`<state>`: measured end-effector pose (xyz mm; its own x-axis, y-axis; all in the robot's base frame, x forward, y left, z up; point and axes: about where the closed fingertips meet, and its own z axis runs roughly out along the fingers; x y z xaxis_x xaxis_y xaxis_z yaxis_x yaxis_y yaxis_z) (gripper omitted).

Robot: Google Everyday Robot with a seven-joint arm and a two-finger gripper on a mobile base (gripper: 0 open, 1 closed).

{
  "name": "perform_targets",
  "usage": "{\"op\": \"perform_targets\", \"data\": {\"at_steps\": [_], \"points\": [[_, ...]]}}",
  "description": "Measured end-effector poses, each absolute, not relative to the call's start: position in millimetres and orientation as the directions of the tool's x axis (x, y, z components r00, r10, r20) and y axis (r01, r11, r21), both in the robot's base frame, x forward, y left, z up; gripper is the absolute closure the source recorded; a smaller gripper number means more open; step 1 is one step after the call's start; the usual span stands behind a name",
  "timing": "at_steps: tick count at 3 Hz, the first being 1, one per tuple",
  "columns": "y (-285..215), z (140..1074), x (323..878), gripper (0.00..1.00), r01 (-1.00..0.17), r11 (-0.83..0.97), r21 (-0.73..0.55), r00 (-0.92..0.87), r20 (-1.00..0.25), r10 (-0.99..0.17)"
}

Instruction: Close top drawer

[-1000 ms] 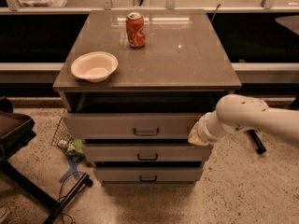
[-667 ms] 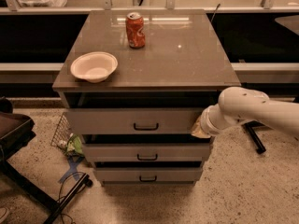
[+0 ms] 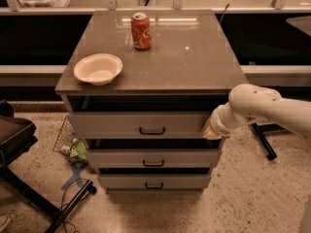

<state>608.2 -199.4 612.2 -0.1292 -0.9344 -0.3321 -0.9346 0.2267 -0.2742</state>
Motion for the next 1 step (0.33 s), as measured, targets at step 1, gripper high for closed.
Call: {"op": "perform_targets", "data": {"at_steps": [1], "points": [[-201.0, 613.4, 606.1, 1.0, -0.934, 0.228, -0.277, -0.13, -0.33, -0.935]]}}
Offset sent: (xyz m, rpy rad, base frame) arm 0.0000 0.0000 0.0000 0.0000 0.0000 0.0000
